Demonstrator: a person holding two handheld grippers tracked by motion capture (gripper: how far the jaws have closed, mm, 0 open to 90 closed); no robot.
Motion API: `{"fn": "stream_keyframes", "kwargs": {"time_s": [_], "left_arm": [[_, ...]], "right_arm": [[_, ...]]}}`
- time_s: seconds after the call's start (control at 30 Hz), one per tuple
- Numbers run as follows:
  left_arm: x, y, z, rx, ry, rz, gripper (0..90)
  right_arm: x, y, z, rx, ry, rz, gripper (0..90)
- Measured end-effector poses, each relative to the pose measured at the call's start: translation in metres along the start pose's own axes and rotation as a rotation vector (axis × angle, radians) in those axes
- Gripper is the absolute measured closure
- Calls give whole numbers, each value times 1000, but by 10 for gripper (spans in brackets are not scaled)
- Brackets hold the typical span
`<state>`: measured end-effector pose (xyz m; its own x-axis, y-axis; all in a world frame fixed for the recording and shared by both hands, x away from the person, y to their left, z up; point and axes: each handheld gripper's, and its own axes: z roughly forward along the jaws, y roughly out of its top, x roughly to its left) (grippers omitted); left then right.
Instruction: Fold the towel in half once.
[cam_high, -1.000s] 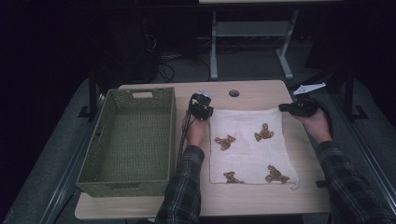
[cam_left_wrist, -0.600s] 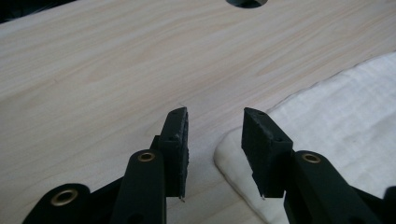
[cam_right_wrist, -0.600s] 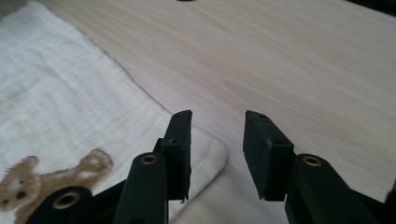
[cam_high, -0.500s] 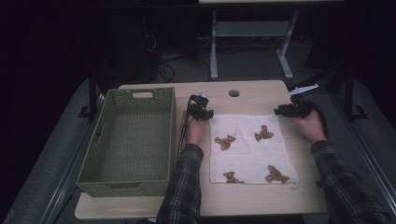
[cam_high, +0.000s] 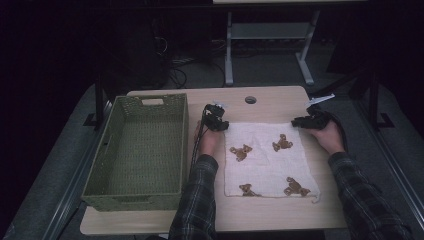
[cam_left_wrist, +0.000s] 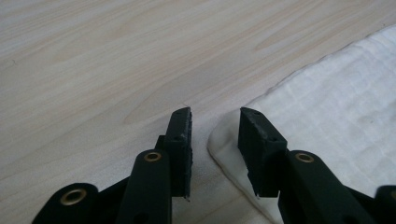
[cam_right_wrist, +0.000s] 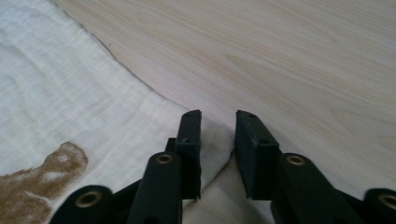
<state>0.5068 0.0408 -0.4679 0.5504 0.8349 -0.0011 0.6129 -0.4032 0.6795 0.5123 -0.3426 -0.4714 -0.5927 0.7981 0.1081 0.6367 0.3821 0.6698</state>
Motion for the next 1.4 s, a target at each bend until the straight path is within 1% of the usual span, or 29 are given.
{"fn": "stream_keyframes", "kwargs": {"time_s": [0.1,0.13,0.23,0.3,0.33,0.4,0.43,0.47,0.53,0.57,0.6,0.63,0.67,0.7,0.73,0.77,0.8,0.83,0.93,0.97,1.07,1.17,1.2,1.23,1.27,1.33,1.4], "left_arm": [[-1,1,0,6,-24,3,778],[-1,1,0,7,-29,-1,822],[-3,3,0,17,-22,-1,860],[-3,4,-1,12,-23,-12,865],[-3,5,-3,3,-25,-18,866],[-3,8,-8,-12,-21,-18,867],[-3,8,-8,-12,-21,-18,867],[-4,13,-14,-32,-17,-12,867],[-6,17,-21,-46,-13,-9,866],[-7,20,-24,-58,-14,-13,866],[-7,22,-28,-69,-14,-14,867],[-8,23,-32,-83,-18,-25,867],[-8,24,-35,-82,-19,-18,866],[-8,24,-35,-82,-19,-18,867],[-9,25,-41,-86,-28,-21,867],[-9,25,-41,-86,-28,-21,867],[-10,23,-46,-93,-43,-23,866],[-10,23,-46,-93,-43,-23,866],[-12,18,-55,-103,-58,-31,867],[-13,17,-57,-103,-58,-28,867],[-18,12,-63,-97,-27,2,867],[-21,9,-68,-108,-24,7,867],[-26,5,-73,-114,-21,17,867],[-26,5,-73,-114,-21,17,867],[-30,2,-77,-125,-16,25,867],[-33,-1,-81,-127,-15,30,867],[-36,-3,-86,-128,-16,31,867]], "right_arm": [[1,0,-1,6,-3,-15,839],[1,-1,-1,7,7,-9,850],[1,0,-1,11,13,-3,862],[0,0,-3,9,20,7,864],[0,1,-5,-1,20,8,864],[-2,3,-10,-9,20,10,865],[-2,3,-10,-9,20,10,865],[-4,6,-17,-17,17,7,865],[-5,9,-24,-37,23,10,865],[-5,10,-27,-51,27,17,865],[-5,12,-31,-61,29,13,865],[-4,14,-34,-66,30,18,865],[-4,15,-37,-73,30,10,865],[-3,16,-39,-78,31,10,865],[-3,16,-42,-84,34,11,864],[-3,15,-44,-94,42,9,864],[-2,14,-46,-101,50,14,864],[-2,14,-46,-101,50,14,864],[1,7,-53,-117,62,3,864],[2,5,-55,-119,66,9,864],[5,-2,-61,-135,67,-8,865],[12,-8,-66,-139,53,-29,865],[14,-9,-68,-145,45,-43,865],[17,-11,-70,-152,40,-47,865],[18,-12,-71,-153,37,-50,865],[22,-15,-74,-164,42,-42,865],[24,-19,-78,-176,55,-20,867]]}}
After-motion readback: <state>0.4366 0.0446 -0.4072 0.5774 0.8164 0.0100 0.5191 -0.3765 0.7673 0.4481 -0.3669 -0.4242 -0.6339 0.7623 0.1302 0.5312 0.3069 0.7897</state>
